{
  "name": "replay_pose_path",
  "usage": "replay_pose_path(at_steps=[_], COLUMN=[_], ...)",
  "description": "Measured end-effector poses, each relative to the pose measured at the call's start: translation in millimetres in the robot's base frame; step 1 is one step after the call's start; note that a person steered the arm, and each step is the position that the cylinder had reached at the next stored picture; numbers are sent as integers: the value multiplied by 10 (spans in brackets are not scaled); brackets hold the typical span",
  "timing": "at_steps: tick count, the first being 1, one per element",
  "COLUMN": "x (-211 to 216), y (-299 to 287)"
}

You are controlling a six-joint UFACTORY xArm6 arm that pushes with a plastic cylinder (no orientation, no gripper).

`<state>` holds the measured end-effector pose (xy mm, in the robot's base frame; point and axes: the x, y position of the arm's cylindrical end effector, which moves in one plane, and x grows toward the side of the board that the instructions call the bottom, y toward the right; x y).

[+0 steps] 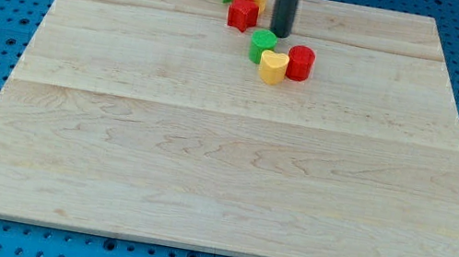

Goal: Slide the green circle to the red star

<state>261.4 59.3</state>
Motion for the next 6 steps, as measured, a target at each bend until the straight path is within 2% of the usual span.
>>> replay_pose_path(at_steps=[1,2,3,4,5,6], x=[-389,-434,-277,255,1073,888], y=[-44,-455,-514,386,696,33])
